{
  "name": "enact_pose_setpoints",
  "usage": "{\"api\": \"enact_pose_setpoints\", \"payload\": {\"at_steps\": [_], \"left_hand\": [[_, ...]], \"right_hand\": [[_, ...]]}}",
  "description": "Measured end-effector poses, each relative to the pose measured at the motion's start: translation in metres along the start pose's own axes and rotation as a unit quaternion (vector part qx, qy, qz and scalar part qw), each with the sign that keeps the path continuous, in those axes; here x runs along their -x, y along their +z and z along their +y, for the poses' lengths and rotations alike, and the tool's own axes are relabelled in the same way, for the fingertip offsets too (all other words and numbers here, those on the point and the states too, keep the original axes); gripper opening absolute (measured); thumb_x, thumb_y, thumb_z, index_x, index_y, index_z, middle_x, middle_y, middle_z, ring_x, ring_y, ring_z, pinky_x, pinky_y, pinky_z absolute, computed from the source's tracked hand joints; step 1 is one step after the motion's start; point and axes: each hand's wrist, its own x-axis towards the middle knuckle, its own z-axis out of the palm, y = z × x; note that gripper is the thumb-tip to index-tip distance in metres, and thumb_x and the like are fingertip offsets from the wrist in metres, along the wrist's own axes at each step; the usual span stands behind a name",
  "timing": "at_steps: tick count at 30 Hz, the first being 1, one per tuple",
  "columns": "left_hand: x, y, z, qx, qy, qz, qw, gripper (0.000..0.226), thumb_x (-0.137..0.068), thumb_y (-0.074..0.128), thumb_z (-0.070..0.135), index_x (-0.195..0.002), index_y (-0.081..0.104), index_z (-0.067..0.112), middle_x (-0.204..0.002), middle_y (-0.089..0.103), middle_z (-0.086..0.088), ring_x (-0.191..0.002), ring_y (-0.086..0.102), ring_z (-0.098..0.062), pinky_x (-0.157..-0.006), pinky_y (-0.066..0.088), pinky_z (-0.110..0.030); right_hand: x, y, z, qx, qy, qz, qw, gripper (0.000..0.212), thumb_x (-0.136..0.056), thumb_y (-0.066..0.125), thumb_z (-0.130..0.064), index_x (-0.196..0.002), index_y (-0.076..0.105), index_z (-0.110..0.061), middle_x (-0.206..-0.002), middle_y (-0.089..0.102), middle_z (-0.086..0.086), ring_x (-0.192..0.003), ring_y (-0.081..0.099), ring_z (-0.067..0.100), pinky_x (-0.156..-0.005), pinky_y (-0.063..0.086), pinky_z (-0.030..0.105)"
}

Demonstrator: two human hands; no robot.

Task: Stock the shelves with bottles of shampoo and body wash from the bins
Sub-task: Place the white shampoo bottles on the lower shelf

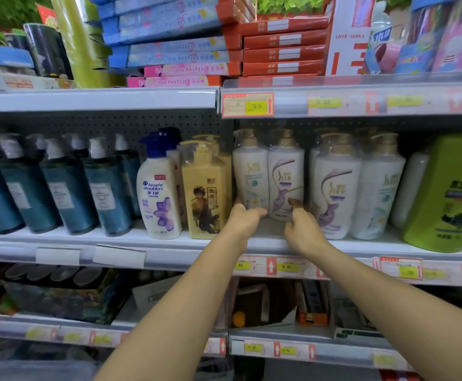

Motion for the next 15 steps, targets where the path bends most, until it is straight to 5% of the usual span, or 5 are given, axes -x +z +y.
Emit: {"api": "enact_pose_setpoints", "payload": {"at_steps": [8,15], "left_hand": [[0.062,-0.062,-0.035,0.167,0.014,0.014,0.986,0.031,-0.098,0.059,0.014,-0.129,0.060,0.012,-0.118,0.068,-0.008,-0.109,0.064,-0.019,-0.093,0.052,-0.031],[0.105,-0.133,-0.112,0.262,-0.042,0.086,0.960,0.022,-0.102,0.052,0.026,-0.107,0.067,0.010,-0.091,0.074,-0.006,-0.081,0.069,-0.019,-0.080,0.055,-0.034]], "right_hand": [[0.057,0.032,-0.026,-0.180,-0.153,0.098,0.967,0.028,-0.097,0.052,-0.009,-0.124,0.058,-0.017,-0.106,0.062,-0.005,-0.087,0.057,0.012,-0.083,0.051,0.035],[0.120,0.105,-0.048,-0.163,-0.223,-0.059,0.959,0.021,-0.095,0.055,-0.010,-0.112,0.063,-0.019,-0.101,0.066,-0.007,-0.089,0.062,0.013,-0.082,0.052,0.034]]}}
